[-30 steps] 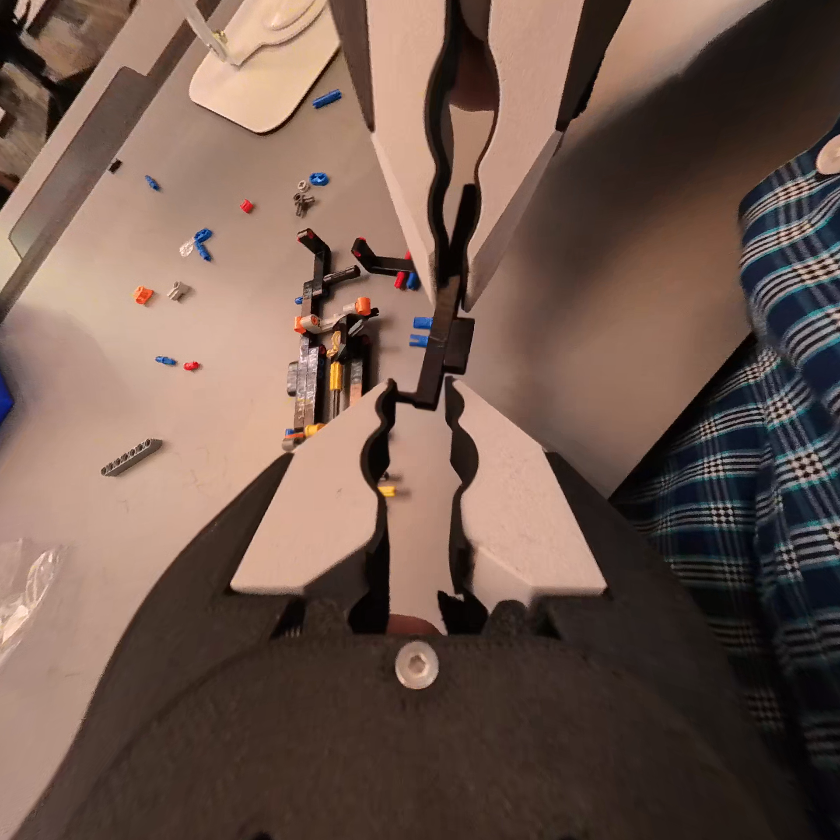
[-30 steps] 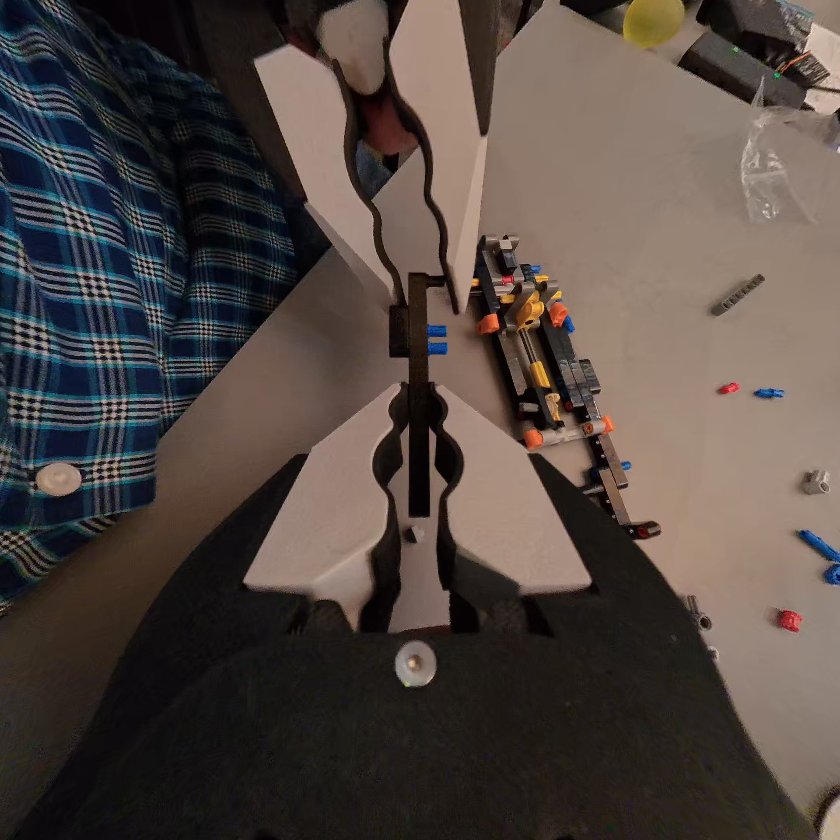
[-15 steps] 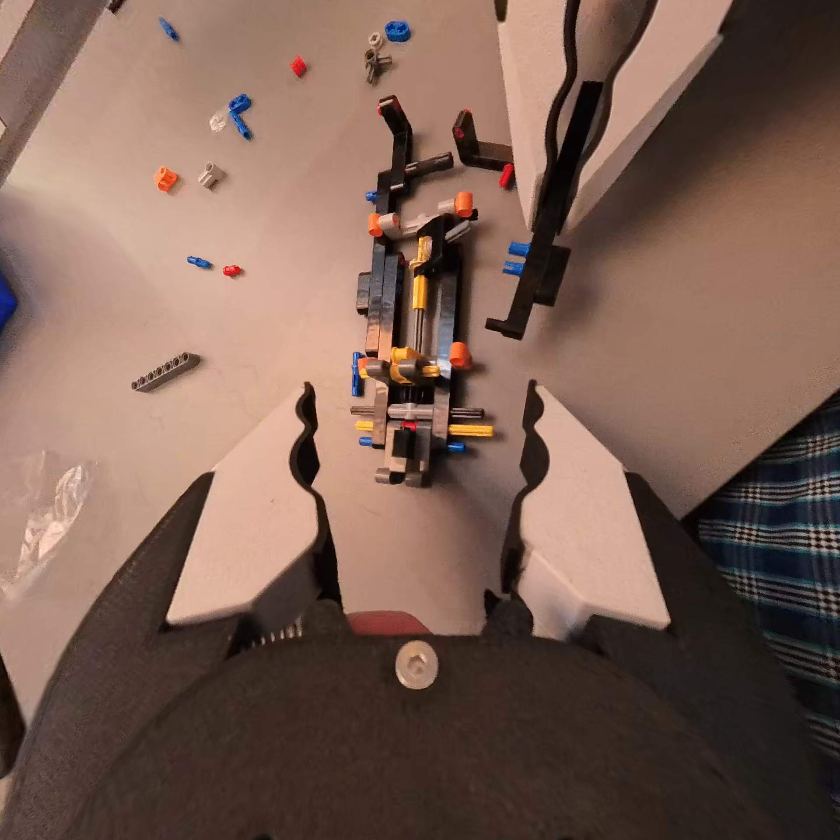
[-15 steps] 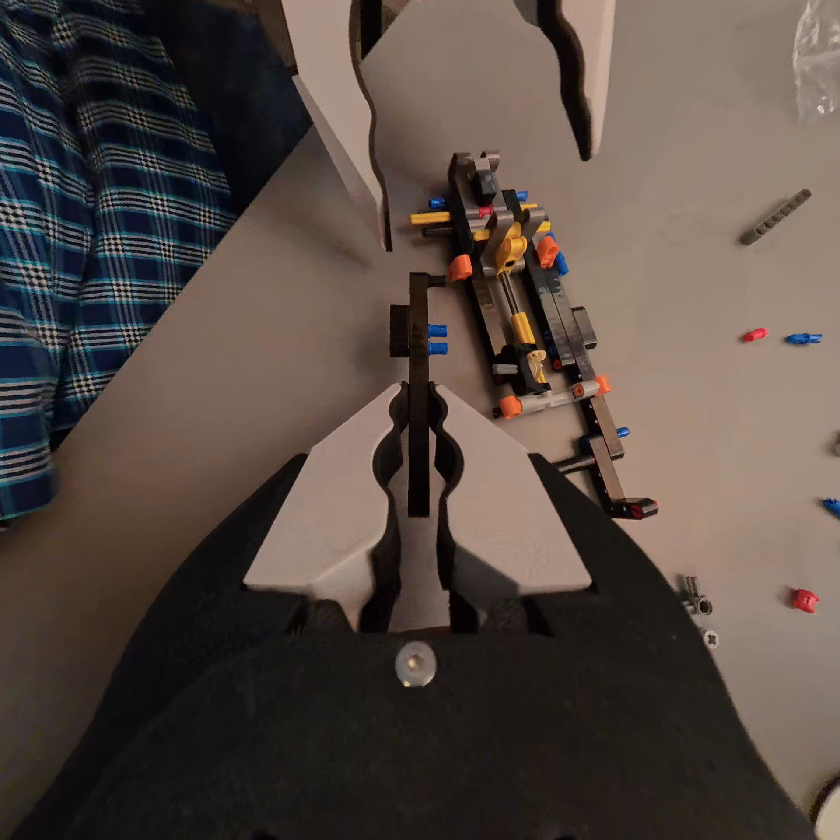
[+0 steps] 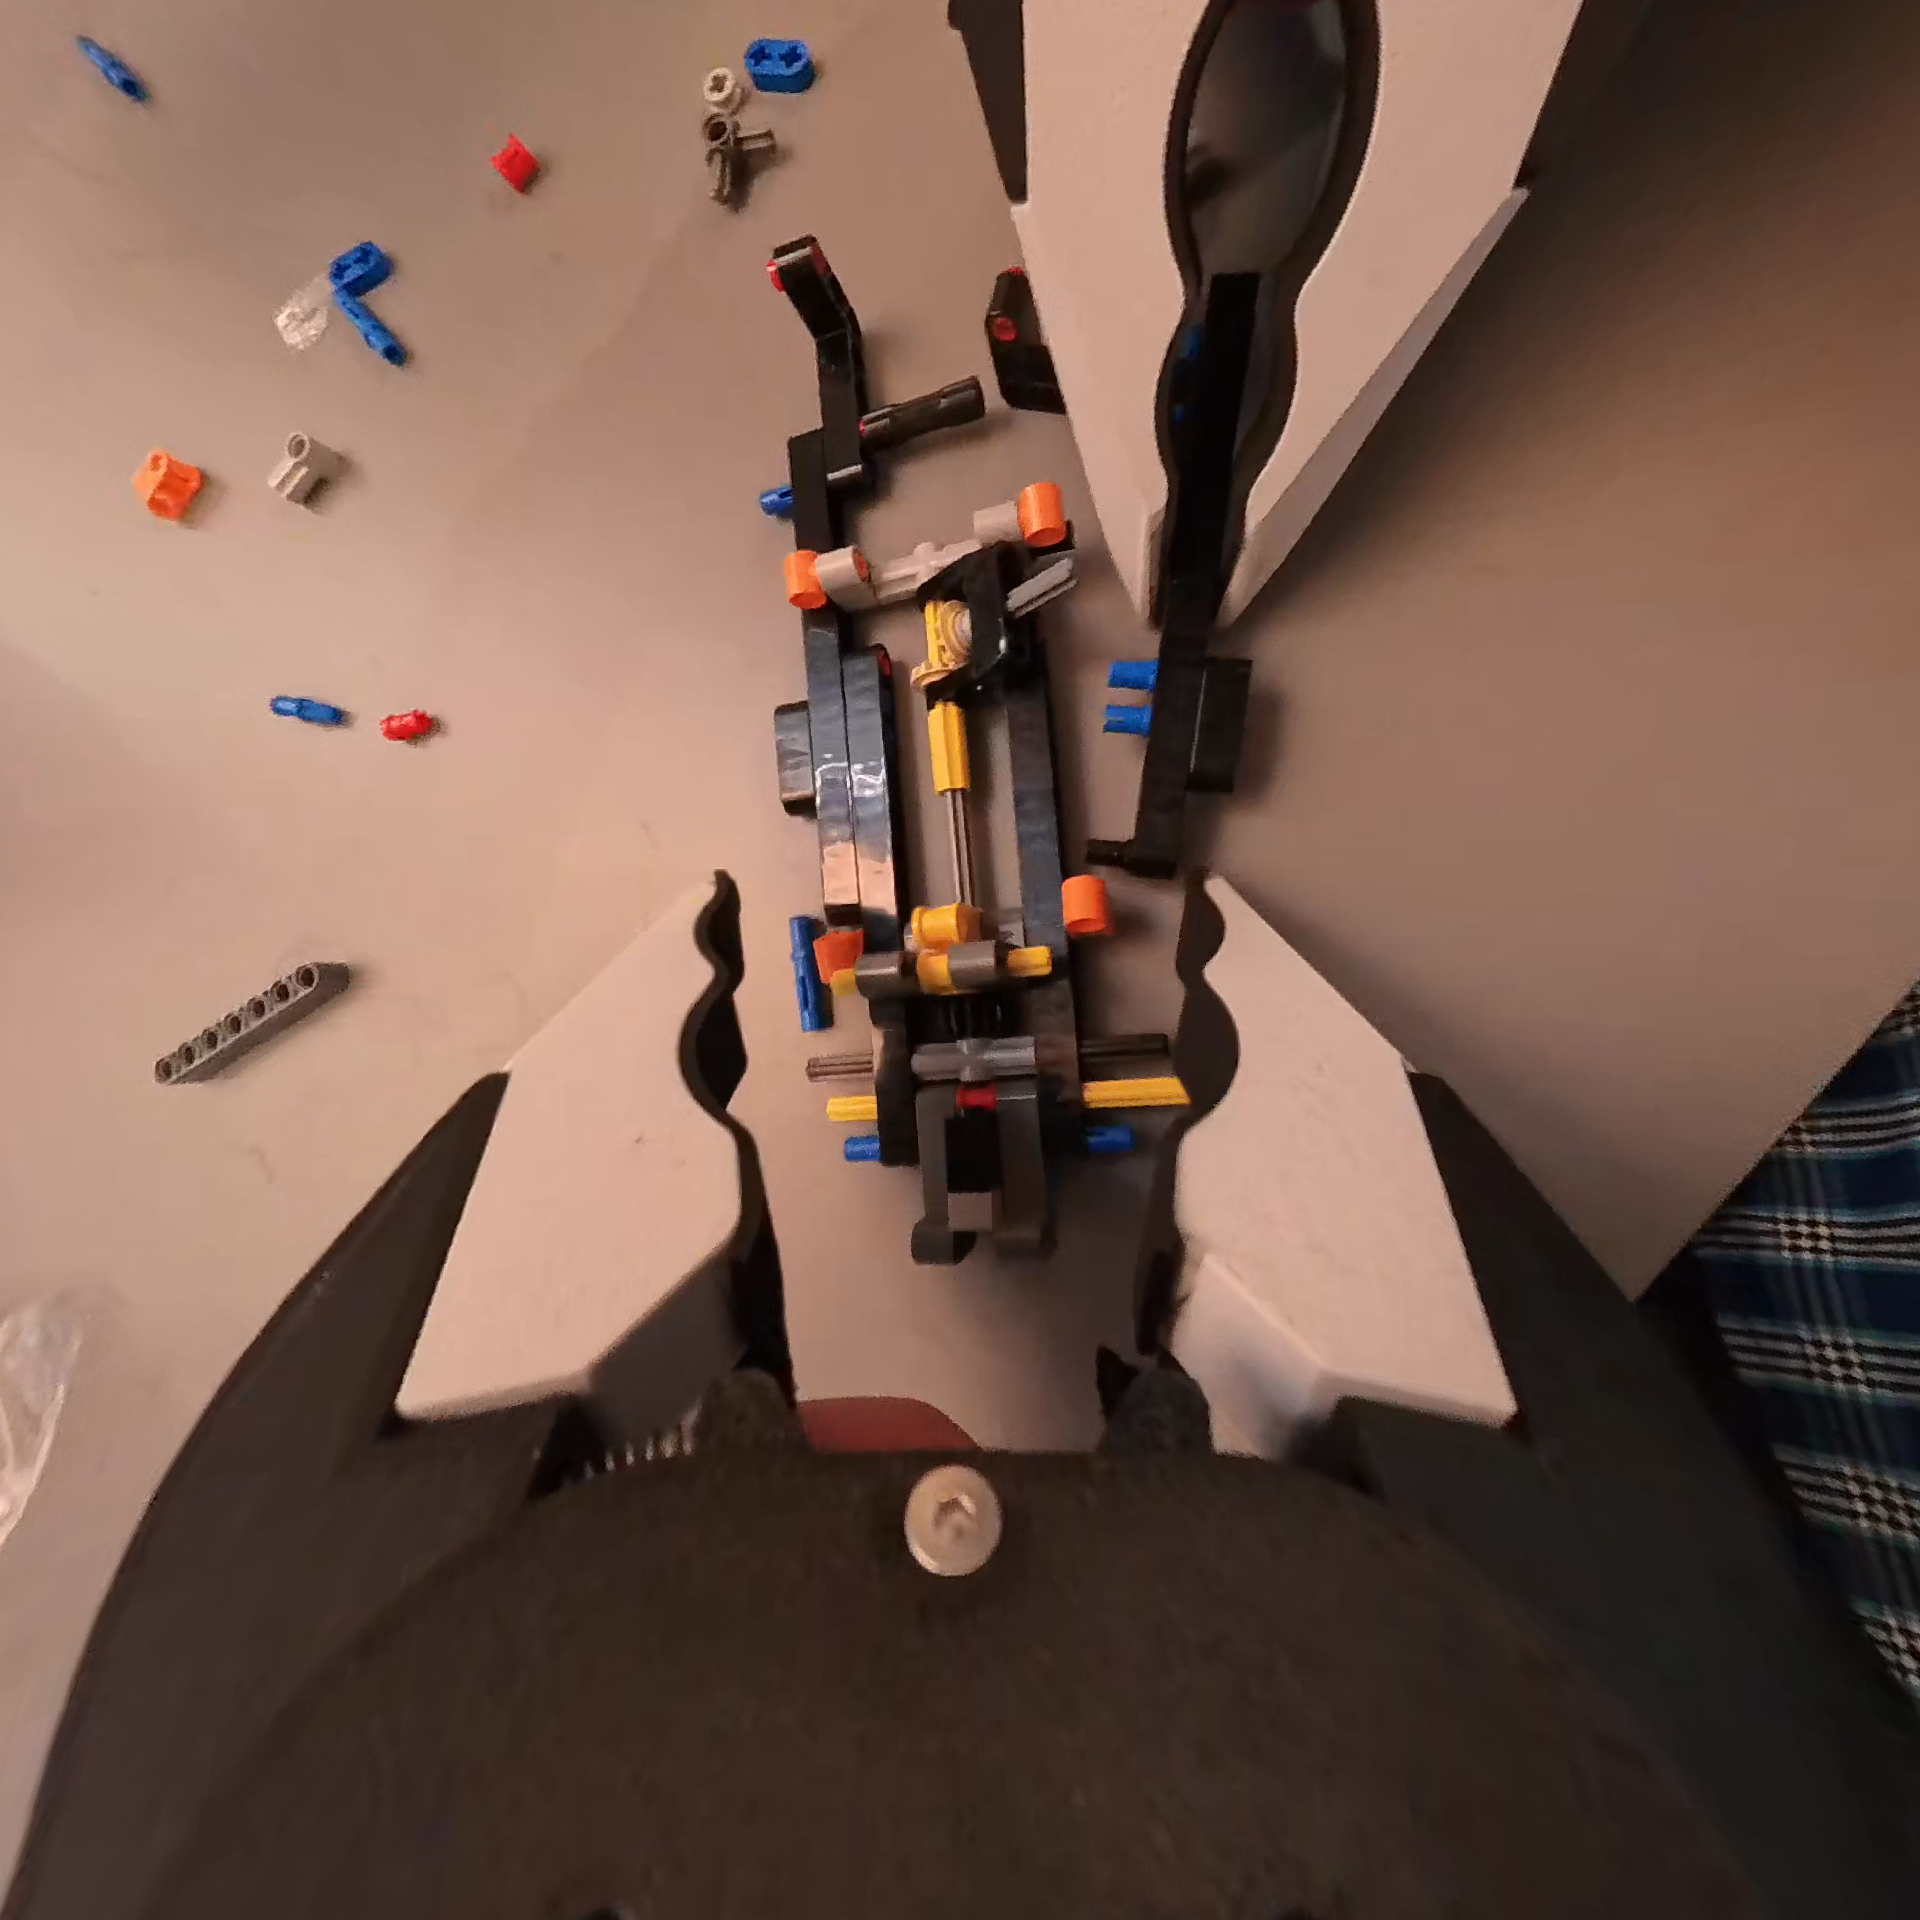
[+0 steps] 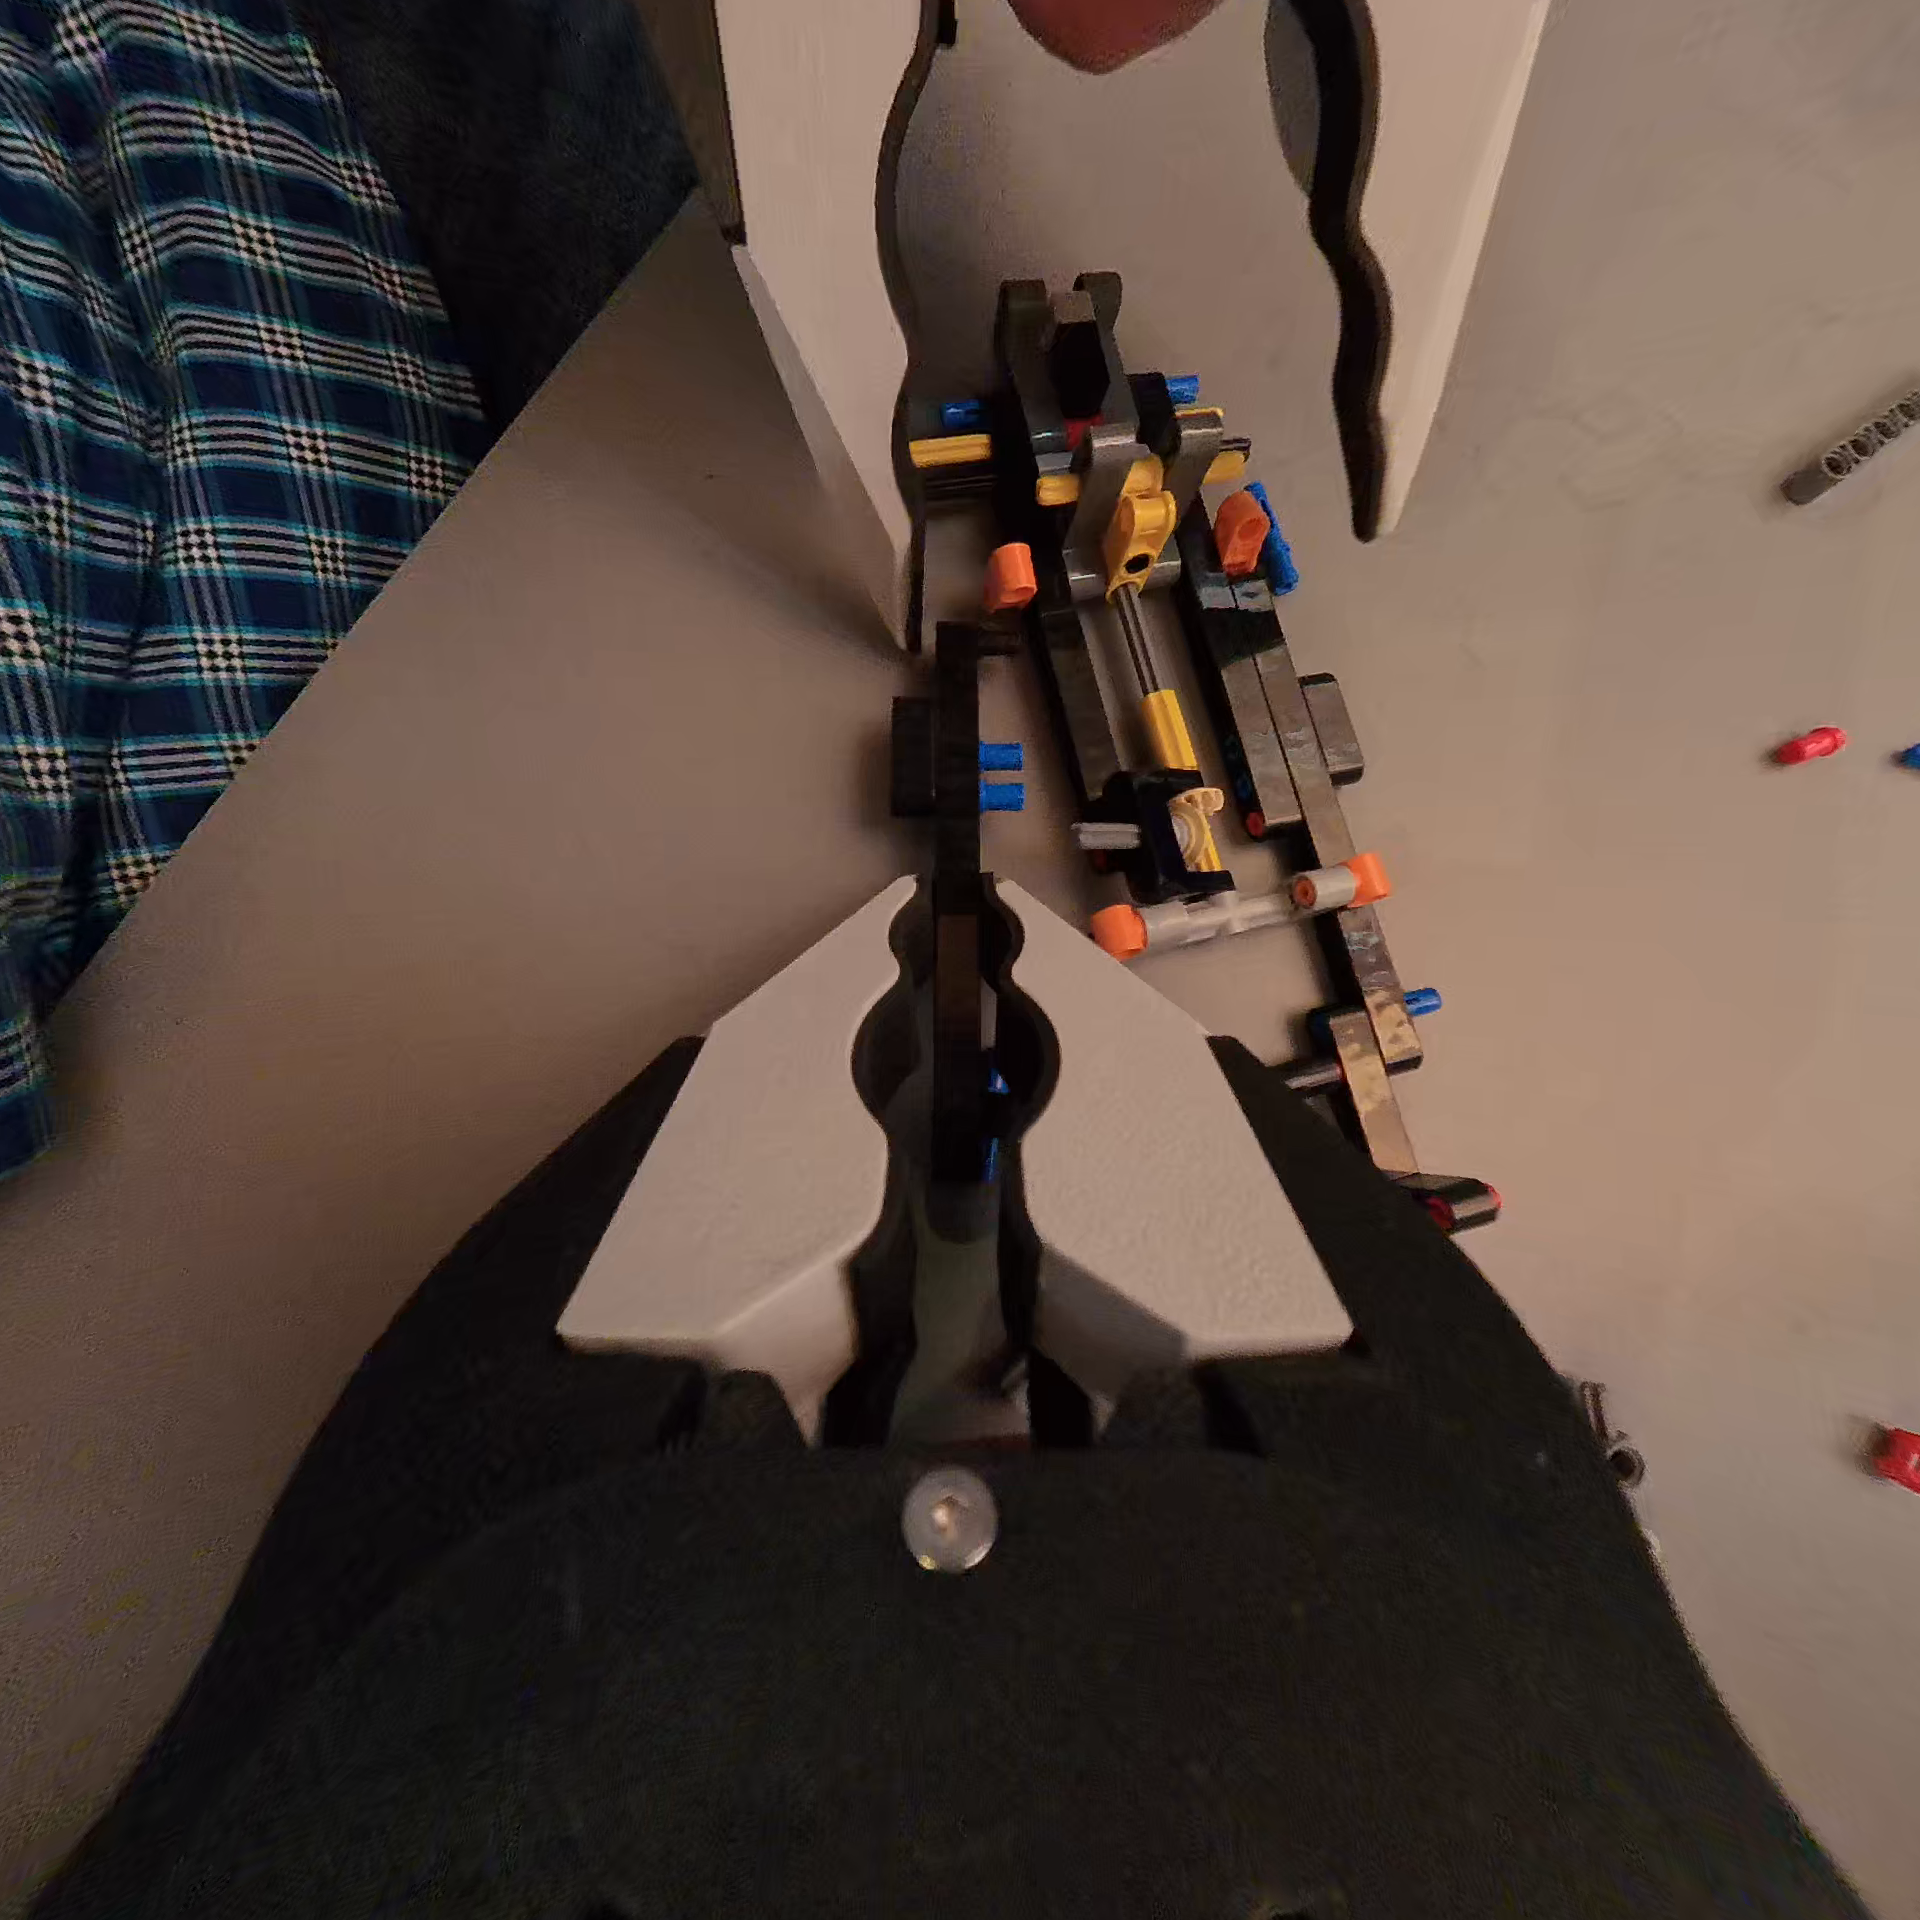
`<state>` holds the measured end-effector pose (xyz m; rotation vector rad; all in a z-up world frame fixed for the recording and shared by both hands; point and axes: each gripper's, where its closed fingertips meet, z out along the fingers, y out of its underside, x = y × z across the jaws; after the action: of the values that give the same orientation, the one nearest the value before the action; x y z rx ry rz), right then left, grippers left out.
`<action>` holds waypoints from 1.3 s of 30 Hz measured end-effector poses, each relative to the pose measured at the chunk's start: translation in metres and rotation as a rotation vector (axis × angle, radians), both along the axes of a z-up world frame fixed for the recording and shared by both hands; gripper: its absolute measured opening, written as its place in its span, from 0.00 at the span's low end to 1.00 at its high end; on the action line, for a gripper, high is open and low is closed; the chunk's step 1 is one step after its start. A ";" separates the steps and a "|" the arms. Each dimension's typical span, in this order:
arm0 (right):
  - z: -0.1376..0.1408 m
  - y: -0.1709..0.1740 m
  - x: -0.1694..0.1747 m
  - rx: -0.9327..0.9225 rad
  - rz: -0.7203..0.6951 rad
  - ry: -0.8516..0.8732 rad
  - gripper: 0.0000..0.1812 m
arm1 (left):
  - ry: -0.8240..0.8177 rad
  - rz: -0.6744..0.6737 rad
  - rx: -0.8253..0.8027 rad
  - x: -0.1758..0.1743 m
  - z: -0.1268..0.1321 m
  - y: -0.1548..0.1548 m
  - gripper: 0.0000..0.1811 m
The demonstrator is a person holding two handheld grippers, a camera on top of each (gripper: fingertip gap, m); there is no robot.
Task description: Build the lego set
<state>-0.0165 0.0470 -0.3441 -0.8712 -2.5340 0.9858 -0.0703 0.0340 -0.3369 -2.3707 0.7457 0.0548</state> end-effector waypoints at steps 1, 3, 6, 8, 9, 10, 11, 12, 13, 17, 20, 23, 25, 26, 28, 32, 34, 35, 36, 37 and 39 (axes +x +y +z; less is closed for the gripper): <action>0.000 0.000 0.000 -0.009 -0.004 -0.008 0.03 | -0.005 -0.006 -0.002 0.001 -0.001 0.001 0.45; 0.000 0.001 -0.001 -0.022 -0.010 -0.022 0.03 | -0.011 -0.017 -0.003 0.002 -0.002 0.002 0.44; 0.000 0.001 -0.001 -0.023 -0.008 -0.038 0.03 | -0.026 -0.034 -0.009 0.004 -0.002 0.004 0.43; 0.000 0.001 -0.002 -0.025 -0.007 -0.053 0.03 | -0.037 -0.039 -0.015 0.004 -0.003 0.006 0.42; 0.000 0.000 -0.002 -0.025 -0.007 -0.058 0.03 | -0.043 -0.040 -0.017 0.005 -0.003 0.006 0.42; 0.000 0.000 -0.002 -0.024 -0.005 -0.062 0.03 | -0.048 -0.043 -0.020 0.005 -0.003 0.006 0.41; 0.000 0.000 -0.003 -0.024 -0.004 -0.067 0.03 | -0.054 -0.042 -0.022 0.005 -0.004 0.006 0.41; 0.000 0.000 -0.004 -0.024 -0.006 -0.074 0.03 | -0.062 -0.042 -0.024 0.005 -0.004 0.006 0.40; 0.001 0.000 -0.004 -0.027 -0.006 -0.081 0.03 | -0.070 -0.044 -0.028 0.006 -0.004 0.005 0.39; 0.001 -0.001 -0.006 -0.029 -0.008 -0.106 0.03 | -0.087 -0.047 -0.033 0.009 -0.005 0.003 0.35; 0.001 -0.002 -0.006 -0.027 -0.007 -0.123 0.03 | -0.085 -0.046 -0.031 0.008 -0.005 0.003 0.34; 0.002 -0.002 -0.006 -0.031 -0.020 -0.144 0.03 | -0.089 -0.048 -0.027 0.007 -0.005 0.003 0.33; 0.002 -0.002 -0.007 -0.034 -0.032 -0.157 0.03 | -0.090 -0.052 -0.020 0.007 -0.005 0.003 0.32; 0.002 -0.002 -0.007 -0.038 -0.042 -0.162 0.03 | -0.090 -0.053 -0.016 0.007 -0.005 0.003 0.32; 0.002 -0.001 -0.008 -0.042 -0.057 -0.165 0.03 | -0.090 -0.056 -0.005 0.008 -0.004 0.003 0.30; 0.002 -0.001 -0.008 -0.022 -0.074 -0.159 0.04 | -0.094 -0.055 0.008 0.008 -0.004 0.003 0.30; 0.003 -0.002 -0.008 -0.026 -0.089 -0.149 0.07 | -0.093 -0.050 0.011 0.007 -0.004 0.004 0.30; 0.004 -0.002 -0.008 -0.026 -0.099 -0.143 0.09 | -0.091 -0.050 0.014 0.007 -0.004 0.004 0.29; 0.004 -0.002 -0.008 -0.021 -0.105 -0.132 0.10 | -0.088 -0.052 0.015 0.007 -0.004 0.004 0.29; 0.005 -0.001 -0.008 -0.017 -0.111 -0.121 0.11 | -0.087 -0.052 0.015 0.007 -0.004 0.004 0.29; 0.007 0.000 -0.007 -0.011 -0.122 -0.104 0.13 | -0.086 -0.052 0.016 0.007 -0.004 0.004 0.28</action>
<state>-0.0232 0.0473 -0.3367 -1.0932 -2.5263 0.9410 -0.0629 0.0378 -0.3410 -2.3216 0.7626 -0.0622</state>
